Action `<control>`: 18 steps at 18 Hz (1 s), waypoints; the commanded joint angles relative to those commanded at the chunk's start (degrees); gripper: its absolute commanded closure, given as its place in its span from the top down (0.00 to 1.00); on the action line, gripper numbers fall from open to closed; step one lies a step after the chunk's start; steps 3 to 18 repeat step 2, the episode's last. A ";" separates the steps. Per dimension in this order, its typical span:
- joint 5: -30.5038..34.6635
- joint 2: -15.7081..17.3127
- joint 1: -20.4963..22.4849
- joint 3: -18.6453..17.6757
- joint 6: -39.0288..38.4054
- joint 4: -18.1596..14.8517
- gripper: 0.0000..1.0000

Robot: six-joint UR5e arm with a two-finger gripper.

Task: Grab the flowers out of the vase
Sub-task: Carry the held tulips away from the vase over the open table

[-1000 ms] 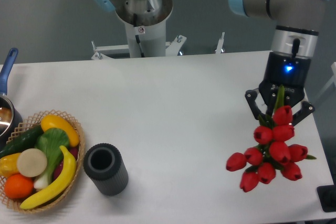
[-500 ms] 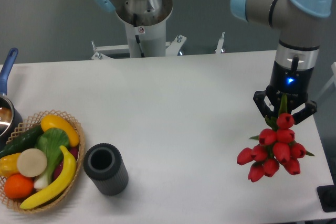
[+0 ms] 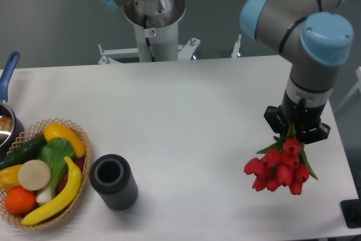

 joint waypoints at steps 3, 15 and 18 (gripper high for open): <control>0.18 -0.09 -0.70 -0.53 0.00 0.53 0.12; 0.18 -0.09 -0.70 -0.53 0.00 0.53 0.12; 0.18 -0.09 -0.70 -0.53 0.00 0.53 0.12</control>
